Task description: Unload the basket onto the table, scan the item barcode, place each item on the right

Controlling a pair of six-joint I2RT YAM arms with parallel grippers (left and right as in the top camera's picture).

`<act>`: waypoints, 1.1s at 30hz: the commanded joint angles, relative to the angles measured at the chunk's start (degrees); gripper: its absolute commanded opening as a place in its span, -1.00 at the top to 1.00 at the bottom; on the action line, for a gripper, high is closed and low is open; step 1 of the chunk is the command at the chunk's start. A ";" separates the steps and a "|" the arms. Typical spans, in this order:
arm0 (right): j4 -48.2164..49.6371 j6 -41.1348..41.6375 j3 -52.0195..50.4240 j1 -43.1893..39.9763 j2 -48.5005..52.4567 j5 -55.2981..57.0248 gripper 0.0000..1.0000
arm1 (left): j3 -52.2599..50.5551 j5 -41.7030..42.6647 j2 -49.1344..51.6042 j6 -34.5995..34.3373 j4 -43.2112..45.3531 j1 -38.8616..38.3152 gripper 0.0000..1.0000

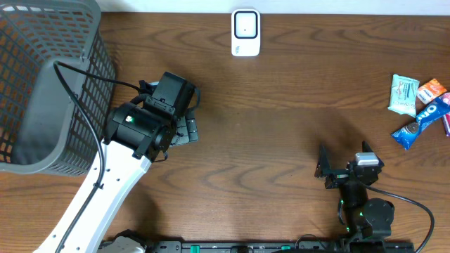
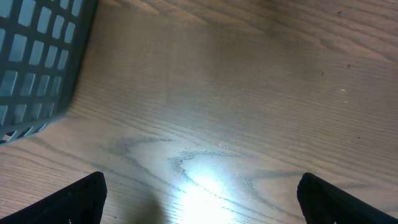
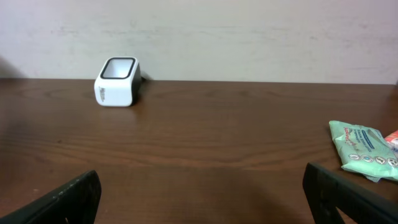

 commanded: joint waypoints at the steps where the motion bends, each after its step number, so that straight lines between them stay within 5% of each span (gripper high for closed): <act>1: -0.24 0.81 -0.11 -0.02 -0.42 0.24 -0.98 | -0.09 -0.11 0.37 -0.09 -0.17 0.20 -0.96; 24: -0.22 0.81 -0.11 -0.02 -0.42 0.24 -0.98 | -3.67 -1.84 -3.45 3.39 0.55 0.26 -0.96; 28: -0.22 0.83 -0.11 -0.02 -0.42 0.24 -0.99 | -10.97 -0.83 -7.19 6.34 8.13 0.26 -0.96; 33: -0.22 0.83 -0.11 -0.02 -0.42 0.24 -0.98 | -24.87 9.25 -14.47 20.31 26.80 0.26 -0.96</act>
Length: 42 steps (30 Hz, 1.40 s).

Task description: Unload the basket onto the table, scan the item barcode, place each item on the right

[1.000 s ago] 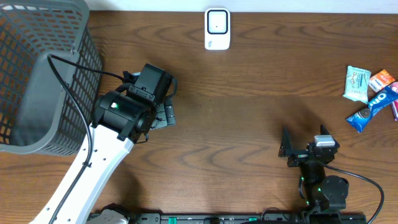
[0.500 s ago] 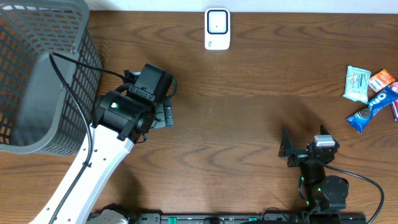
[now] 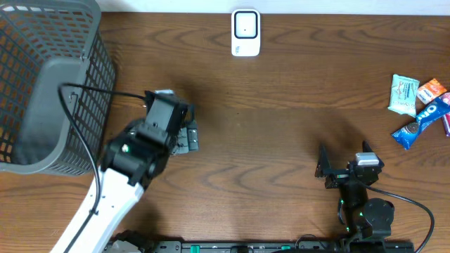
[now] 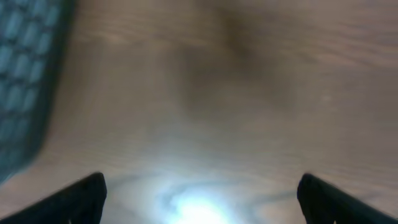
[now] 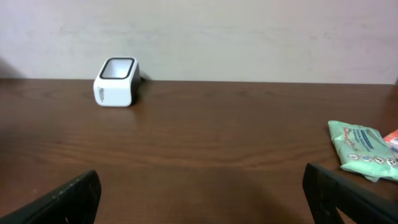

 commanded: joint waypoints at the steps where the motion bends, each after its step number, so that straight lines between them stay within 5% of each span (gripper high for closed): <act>1: -0.26 0.79 -0.11 -0.02 -0.42 0.22 -0.99 | -8.48 8.17 -5.14 11.32 7.76 0.24 -0.96; 14: -0.26 0.79 -0.11 -0.02 -0.42 0.22 -0.98 | -39.21 15.50 -30.67 15.02 30.49 4.63 -0.96; 27: -0.24 0.81 -0.11 -0.02 -0.42 0.22 -0.98 | -58.88 16.52 -48.85 15.89 49.11 6.71 -0.96; 42: -0.24 0.79 -0.11 -0.02 -0.42 0.24 -0.99 | -58.73 16.96 -58.40 16.28 42.97 15.28 -0.96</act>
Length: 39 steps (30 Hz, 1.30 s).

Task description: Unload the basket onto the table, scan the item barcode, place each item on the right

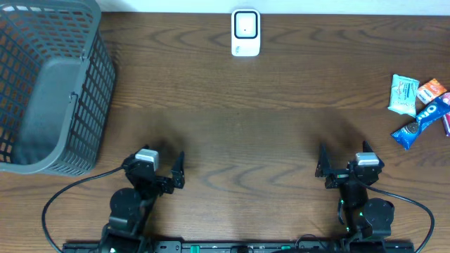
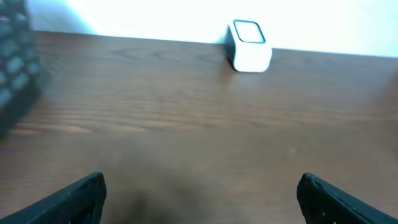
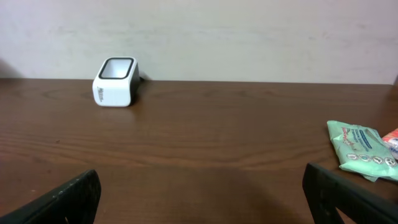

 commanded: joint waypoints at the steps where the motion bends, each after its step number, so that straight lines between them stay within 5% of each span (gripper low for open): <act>1: -0.24 0.76 -0.09 -0.02 -0.39 0.04 -0.99 | -0.35 1.46 -1.29 1.16 -2.78 2.40 -0.96; 21: -0.26 0.76 -0.09 -0.02 -0.39 0.04 -0.98 | -0.35 0.31 -8.44 4.50 -3.15 16.24 -0.96; 39: -0.24 0.76 -0.09 -0.02 -0.39 0.04 -0.98 | -0.35 0.35 -8.44 8.63 -3.19 14.97 -0.96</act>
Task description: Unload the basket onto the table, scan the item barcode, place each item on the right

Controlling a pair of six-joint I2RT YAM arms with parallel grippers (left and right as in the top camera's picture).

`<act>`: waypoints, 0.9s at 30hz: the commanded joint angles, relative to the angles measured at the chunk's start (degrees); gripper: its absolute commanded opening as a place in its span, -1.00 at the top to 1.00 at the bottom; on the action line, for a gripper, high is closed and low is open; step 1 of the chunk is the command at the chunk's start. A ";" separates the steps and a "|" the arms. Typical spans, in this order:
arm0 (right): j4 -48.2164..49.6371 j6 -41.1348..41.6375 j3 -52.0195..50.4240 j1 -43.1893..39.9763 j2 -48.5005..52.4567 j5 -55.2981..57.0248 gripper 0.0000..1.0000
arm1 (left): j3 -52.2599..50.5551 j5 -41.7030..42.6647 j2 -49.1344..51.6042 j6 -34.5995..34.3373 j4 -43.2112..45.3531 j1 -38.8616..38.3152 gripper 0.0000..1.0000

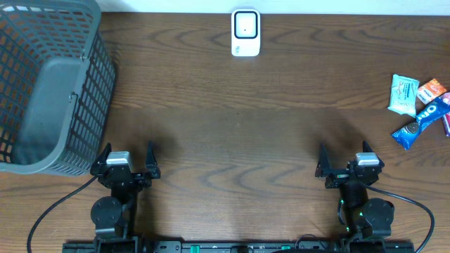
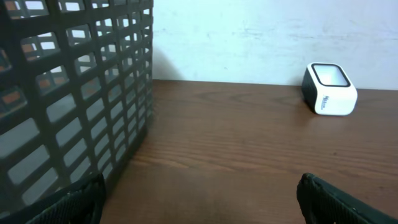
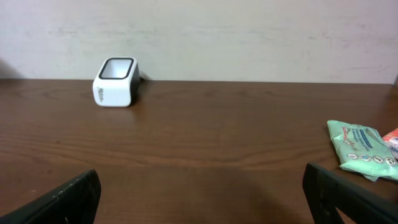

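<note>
The white barcode scanner (image 1: pixel 245 31) stands at the table's far edge; it also shows in the left wrist view (image 2: pixel 329 97) and the right wrist view (image 3: pixel 116 82). Several snack packets lie at the far right: a pale green pack (image 1: pixel 404 95), a blue bar (image 1: pixel 422 121) and an orange packet (image 1: pixel 431 90). The green pack (image 3: pixel 362 149) lies right of the right gripper's line of sight. My left gripper (image 1: pixel 127 156) sits folded at the front left, open and empty (image 2: pixel 201 196). My right gripper (image 1: pixel 344 160) sits at the front right, open and empty (image 3: pixel 201 193).
A large grey mesh basket (image 1: pixel 42 84) fills the left side of the table, and its wall (image 2: pixel 68 93) rises close to the left of the left gripper. Bare brown wood lies between the grippers and the scanner.
My left arm has shifted left along the front edge and turned. Its wrist view now has the basket wall at the left and the scanner at the right. The right arm has not moved.
My left arm was stretched out beside the basket, its open gripper pointing down at bare wood. It then stood slightly nearer the front, then folded back at the front edge facing the scanner, and now rests further left. The right arm stayed folded throughout.
</note>
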 commanded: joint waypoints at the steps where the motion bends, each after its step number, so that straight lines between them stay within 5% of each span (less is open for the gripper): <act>1: -0.24 0.63 -0.09 -0.02 -0.39 0.04 -0.98 | -0.46 0.83 -0.59 1.14 -2.82 -1.09 -0.96; 21: -0.24 0.63 -0.09 -0.02 -0.39 0.04 -0.98 | -0.46 0.52 -0.61 0.24 -2.86 -1.79 -0.96; 27: -0.24 0.61 -0.09 -0.02 -0.39 0.04 -0.98 | -0.46 -2.45 -0.61 -5.03 -3.21 -1.79 -0.96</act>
